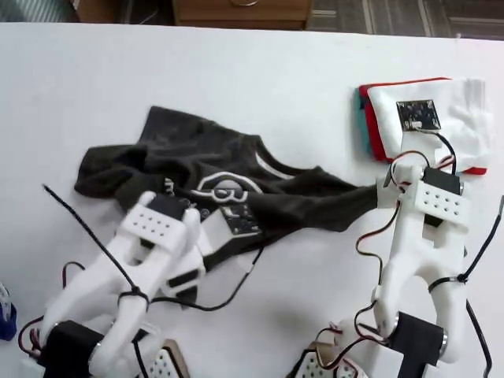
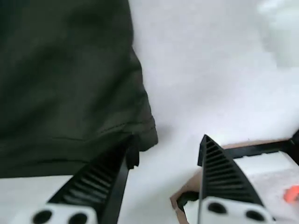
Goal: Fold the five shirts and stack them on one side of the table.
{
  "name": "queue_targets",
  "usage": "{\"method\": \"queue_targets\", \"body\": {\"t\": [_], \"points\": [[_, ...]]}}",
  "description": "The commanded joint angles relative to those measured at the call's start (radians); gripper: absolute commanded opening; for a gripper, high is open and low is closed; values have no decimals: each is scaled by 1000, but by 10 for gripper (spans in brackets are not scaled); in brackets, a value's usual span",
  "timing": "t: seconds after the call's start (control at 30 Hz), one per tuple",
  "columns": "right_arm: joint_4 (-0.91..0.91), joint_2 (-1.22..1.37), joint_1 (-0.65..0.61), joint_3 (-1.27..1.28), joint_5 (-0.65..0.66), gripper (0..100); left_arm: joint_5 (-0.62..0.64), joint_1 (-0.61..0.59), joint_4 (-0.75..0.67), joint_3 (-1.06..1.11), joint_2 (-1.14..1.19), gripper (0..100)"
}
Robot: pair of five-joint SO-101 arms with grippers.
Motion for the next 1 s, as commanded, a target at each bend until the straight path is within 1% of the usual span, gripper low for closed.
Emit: {"method": "queue_targets", "body": {"t": [0.0, 0.07, 0.2, 0.3, 0.8, 0.97], "points": [[8, -42, -4, -26, -2, 20, 5, 9, -60, 39, -31, 222], [8, -42, -4, -26, -2, 20, 5, -17, -103, 53, -29, 224], [8, -42, -4, -26, 0, 20, -49, -106, -173, 50, -29, 224], [8, -42, -4, -26, 0, 20, -58, -149, -178, 50, -29, 225], [8, -42, -5, -26, 0, 20, -58, -152, -206, 59, -21, 225], [8, -42, -5, -26, -3, 20, -57, -152, -258, 48, 124, 223]]}}
